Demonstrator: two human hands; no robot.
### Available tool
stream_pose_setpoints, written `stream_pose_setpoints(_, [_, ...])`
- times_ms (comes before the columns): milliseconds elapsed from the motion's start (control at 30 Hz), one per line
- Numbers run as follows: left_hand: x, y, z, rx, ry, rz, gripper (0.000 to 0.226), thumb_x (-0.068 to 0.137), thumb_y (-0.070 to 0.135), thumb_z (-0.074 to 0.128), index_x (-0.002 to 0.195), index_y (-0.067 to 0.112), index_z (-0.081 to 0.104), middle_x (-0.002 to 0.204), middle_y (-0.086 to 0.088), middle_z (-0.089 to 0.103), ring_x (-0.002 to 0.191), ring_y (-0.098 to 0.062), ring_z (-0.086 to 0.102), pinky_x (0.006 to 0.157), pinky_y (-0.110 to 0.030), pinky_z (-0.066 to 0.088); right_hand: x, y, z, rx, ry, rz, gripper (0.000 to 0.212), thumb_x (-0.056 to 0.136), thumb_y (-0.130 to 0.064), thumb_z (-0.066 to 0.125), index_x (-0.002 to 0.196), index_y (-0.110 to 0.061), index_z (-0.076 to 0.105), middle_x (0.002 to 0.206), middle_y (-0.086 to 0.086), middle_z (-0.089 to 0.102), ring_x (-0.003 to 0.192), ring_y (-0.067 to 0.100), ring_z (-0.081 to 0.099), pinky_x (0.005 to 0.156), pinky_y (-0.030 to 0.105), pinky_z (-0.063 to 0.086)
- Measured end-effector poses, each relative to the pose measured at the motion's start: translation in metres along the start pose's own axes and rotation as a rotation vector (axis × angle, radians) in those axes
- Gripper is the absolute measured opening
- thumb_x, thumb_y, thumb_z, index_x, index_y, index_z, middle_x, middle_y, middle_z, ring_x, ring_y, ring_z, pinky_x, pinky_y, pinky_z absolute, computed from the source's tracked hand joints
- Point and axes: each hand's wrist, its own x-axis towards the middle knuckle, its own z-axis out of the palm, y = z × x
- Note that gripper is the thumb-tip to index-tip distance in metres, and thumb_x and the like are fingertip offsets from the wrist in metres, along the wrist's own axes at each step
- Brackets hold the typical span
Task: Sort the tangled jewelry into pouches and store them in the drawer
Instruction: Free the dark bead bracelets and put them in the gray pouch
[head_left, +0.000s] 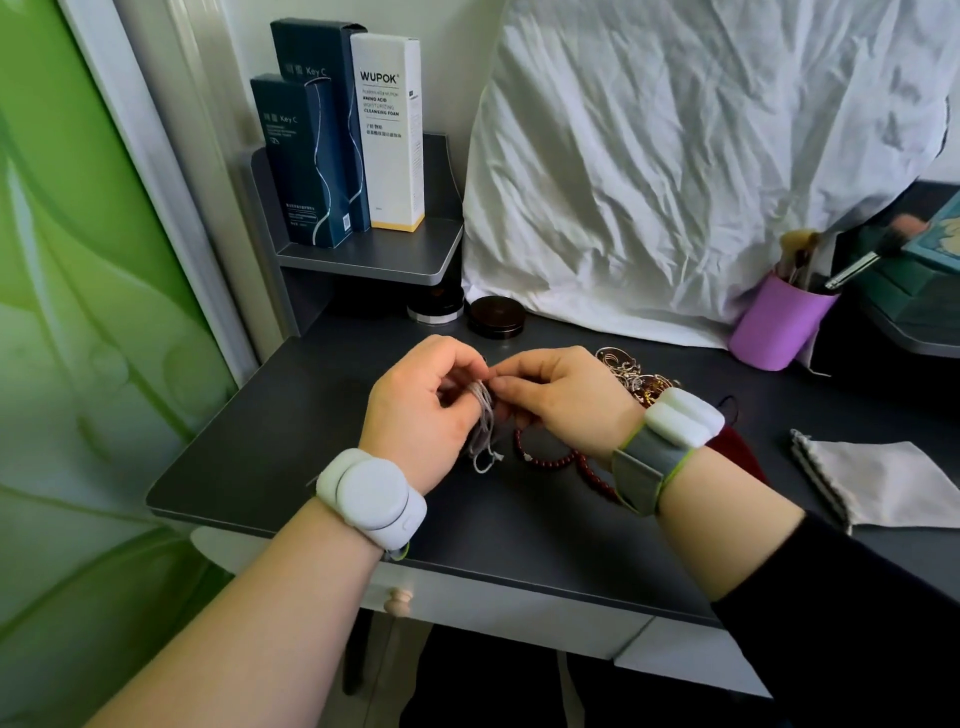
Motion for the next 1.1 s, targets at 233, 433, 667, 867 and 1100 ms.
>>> stream_pose_setpoints(233, [0.001,-0.006,-0.002,-0.007,0.047,0.010,0.015,0.079,0.010,0.072,0.084,0.022,0.064,0.082,0.012,0.056,0.073,-0.009,0.058,0.068,-0.017,0.047,0.002,-0.001,0.002,0.078,-0.063,-0.010,0.018,0.086,-0.004,0.062,0.083,-0.020,0.070,0.061,0.006,0.064,0.049,0.009,0.050,0.052,0.018,0.041])
stream_pose_setpoints(433, [-0.002,-0.005,-0.008,-0.021,0.031,0.009,0.009,0.074,0.007,0.076,0.073,0.009,0.067,0.080,0.003,0.064,0.075,-0.010,0.062,0.069,-0.022,0.049,0.007,-0.001,0.002,0.074,0.014,0.049,0.016,0.086,-0.006,0.062,0.075,-0.017,0.067,0.057,0.003,0.062,0.045,0.008,0.047,0.048,0.015,0.039])
stream_pose_setpoints(667, [-0.007,-0.004,-0.017,0.042,-0.070,0.060,0.013,0.069,-0.001,0.077,0.065,0.002,0.065,0.084,0.002,0.067,0.083,-0.005,0.060,0.074,-0.010,0.042,0.013,0.008,0.001,0.035,0.151,0.106,0.018,0.085,-0.007,0.061,0.073,-0.019,0.066,0.059,0.003,0.061,0.047,0.011,0.046,0.044,0.015,0.038])
stream_pose_setpoints(867, [-0.009,-0.006,-0.015,0.020,-0.109,-0.015,0.011,0.072,0.006,0.078,0.072,0.009,0.067,0.086,0.004,0.065,0.079,-0.007,0.059,0.071,-0.017,0.046,0.020,0.017,0.007,-0.111,0.216,0.009,0.014,0.083,-0.008,0.063,0.084,-0.021,0.070,0.080,-0.003,0.064,0.068,0.009,0.055,0.073,0.025,0.046])
stream_pose_setpoints(1100, [-0.007,-0.015,-0.010,0.268,-0.356,-0.040,0.041,0.064,0.026,0.083,0.098,0.025,0.061,0.096,0.014,0.049,0.084,-0.005,0.039,0.070,-0.008,0.029,0.035,0.023,0.008,-0.615,-0.029,-0.154,0.047,0.090,-0.001,0.044,0.135,-0.016,0.049,0.148,0.001,0.038,0.139,0.017,0.031,0.114,0.024,0.018])
